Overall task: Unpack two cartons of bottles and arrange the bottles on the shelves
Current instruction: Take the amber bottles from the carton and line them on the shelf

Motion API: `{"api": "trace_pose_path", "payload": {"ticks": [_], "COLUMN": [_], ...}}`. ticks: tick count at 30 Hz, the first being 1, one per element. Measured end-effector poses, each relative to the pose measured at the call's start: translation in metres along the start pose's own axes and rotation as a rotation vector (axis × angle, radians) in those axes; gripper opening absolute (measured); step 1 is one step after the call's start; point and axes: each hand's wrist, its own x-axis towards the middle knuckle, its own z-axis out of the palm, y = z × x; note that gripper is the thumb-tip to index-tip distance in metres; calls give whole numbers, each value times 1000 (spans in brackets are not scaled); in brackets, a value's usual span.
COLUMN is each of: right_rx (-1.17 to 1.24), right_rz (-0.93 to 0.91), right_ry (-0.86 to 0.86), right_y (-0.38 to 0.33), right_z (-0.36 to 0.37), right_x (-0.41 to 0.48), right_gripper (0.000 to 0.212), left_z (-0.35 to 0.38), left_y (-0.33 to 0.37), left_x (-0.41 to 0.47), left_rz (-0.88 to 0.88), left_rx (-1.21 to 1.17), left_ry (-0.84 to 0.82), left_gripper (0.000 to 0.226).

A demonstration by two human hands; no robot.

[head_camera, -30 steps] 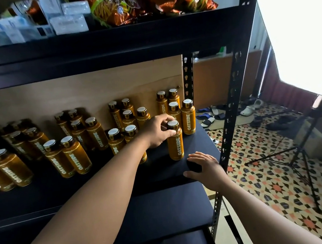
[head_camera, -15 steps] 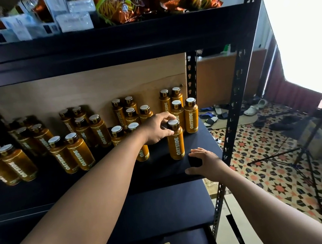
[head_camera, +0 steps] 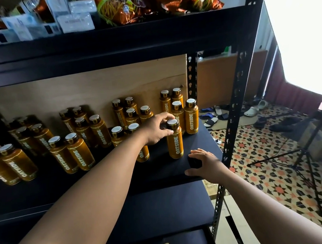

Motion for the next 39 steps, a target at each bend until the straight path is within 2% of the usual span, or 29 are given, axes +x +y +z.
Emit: {"api": "trace_pose_path", "payload": {"ticks": [39], "right_rx": [-30], "right_rz": [-17], "right_ry": [37], "right_y": [1], "right_z": [4], "right_x": [0], "right_gripper": [77], "left_z": [-3], "left_y": [-3], "left_x": [6], "left_rz": [10], "left_rx": [-46], "left_ry": [-43], "left_gripper": [46]}}
